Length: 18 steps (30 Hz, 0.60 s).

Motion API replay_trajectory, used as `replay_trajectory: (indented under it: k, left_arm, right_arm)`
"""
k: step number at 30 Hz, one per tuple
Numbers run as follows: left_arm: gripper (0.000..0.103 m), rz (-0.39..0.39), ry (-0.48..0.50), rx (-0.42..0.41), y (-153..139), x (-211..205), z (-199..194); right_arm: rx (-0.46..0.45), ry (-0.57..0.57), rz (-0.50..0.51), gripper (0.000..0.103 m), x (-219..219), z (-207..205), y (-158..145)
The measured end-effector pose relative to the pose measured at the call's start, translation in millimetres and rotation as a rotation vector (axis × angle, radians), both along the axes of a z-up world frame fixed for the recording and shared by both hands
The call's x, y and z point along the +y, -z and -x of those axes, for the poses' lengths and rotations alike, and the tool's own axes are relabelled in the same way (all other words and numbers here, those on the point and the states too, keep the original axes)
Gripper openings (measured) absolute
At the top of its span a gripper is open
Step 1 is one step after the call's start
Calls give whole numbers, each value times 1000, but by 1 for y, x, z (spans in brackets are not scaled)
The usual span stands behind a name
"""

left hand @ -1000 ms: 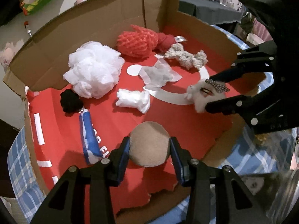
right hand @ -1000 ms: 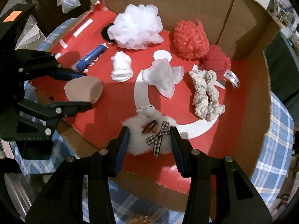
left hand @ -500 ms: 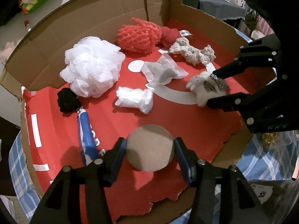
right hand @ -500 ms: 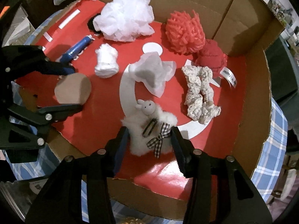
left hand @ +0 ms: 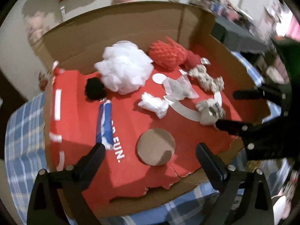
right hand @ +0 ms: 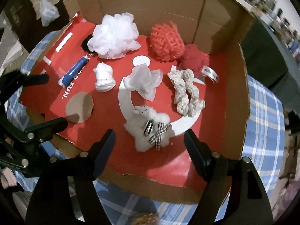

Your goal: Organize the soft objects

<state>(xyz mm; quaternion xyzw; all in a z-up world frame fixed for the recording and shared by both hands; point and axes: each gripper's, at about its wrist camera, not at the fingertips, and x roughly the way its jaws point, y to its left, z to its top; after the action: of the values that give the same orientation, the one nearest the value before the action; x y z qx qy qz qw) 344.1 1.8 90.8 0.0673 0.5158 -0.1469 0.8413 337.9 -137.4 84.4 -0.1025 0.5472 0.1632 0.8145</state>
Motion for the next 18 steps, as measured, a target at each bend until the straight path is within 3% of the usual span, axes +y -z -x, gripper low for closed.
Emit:
replay_trajectory:
  k: [3,12,18]
  left_arm:
    - [100,27,-66,-8,-5,4,7]
    - [102,10,-199,-17,-2,9,25]
    - [102,20,-239,1,5,12,27]
  right_arm:
    - [-9,41,-9,75,-2,8,-1]
    - [-22,140,-63,76,-11,24,5]
    - [-19,160,-72,76,-13,25,8]
